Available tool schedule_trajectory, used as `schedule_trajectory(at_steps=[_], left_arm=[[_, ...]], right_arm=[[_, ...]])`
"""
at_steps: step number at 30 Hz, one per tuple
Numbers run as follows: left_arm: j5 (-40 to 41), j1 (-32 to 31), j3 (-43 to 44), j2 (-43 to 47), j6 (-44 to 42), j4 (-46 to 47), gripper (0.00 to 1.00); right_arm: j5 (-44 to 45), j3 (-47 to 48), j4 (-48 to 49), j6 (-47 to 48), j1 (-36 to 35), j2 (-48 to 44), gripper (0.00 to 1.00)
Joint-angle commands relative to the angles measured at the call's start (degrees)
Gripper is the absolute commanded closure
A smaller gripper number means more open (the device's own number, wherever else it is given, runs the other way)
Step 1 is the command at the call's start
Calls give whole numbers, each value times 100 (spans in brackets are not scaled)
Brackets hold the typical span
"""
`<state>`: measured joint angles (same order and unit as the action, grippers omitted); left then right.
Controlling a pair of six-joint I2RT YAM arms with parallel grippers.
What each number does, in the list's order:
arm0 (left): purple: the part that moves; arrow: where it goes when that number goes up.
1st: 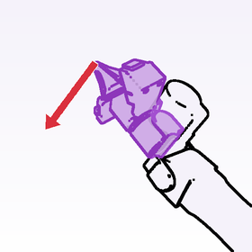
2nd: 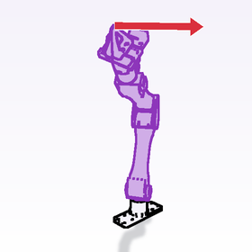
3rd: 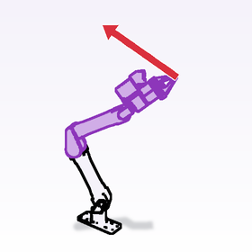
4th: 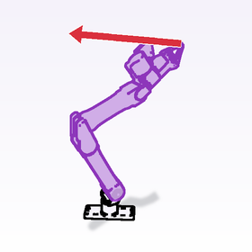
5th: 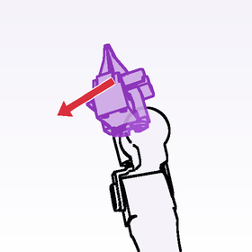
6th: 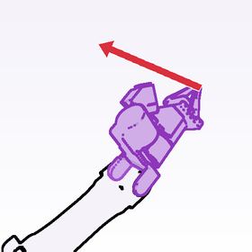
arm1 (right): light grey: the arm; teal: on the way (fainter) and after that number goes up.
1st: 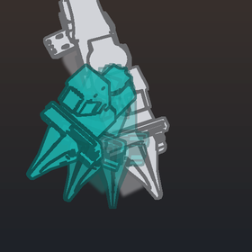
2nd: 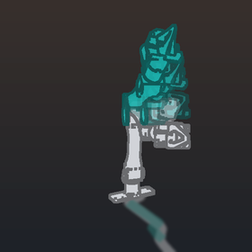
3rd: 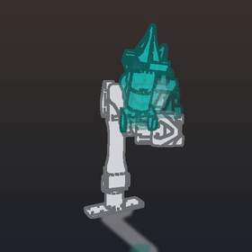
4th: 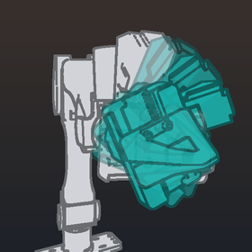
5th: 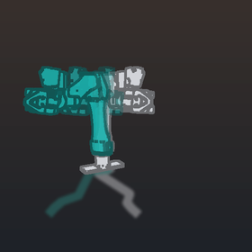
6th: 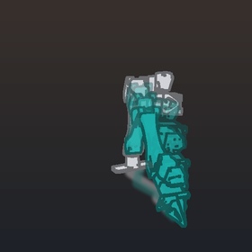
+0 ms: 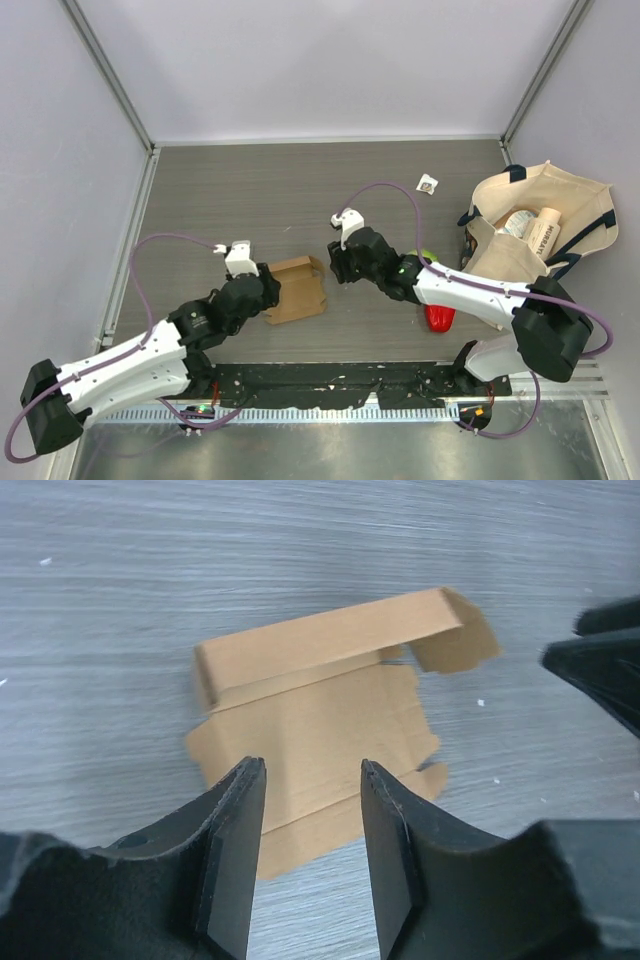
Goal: Fold the paper box
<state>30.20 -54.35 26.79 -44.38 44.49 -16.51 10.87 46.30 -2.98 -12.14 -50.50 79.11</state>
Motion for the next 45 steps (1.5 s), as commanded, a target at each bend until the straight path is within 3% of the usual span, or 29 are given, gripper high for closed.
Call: schedule_trajectory(at_steps=[1, 3, 7, 13, 26, 35, 40, 45], left_arm=[[951, 29, 169, 166, 823, -1476, 51], [1215, 29, 47, 149, 773, -1338, 49], [1594, 29, -235, -96, 210, -216, 49], [1613, 29, -306, -869, -703, 1166, 61], [2052, 65, -191, -2004, -916, 1985, 63], [2350, 73, -174, -2663, -1170, 2697, 80], [2395, 73, -60, -2936, -1346, 2794, 92], [2263, 73, -156, -2892, -1548, 3100, 97]], right_arm=[[-375, -34, 437, 63, 67, -36, 52], [-410, -16, 465, 37, 84, 25, 53], [-498, -25, 465, -25, 84, 78, 53], [-639, -262, 658, -227, 84, -62, 53], [-736, -245, 799, -403, 84, 60, 53], [266, 326, 334, -245, 84, 939, 54], [205, 345, 175, -438, 269, 966, 57], [64, 90, 272, -245, 286, 790, 57]])
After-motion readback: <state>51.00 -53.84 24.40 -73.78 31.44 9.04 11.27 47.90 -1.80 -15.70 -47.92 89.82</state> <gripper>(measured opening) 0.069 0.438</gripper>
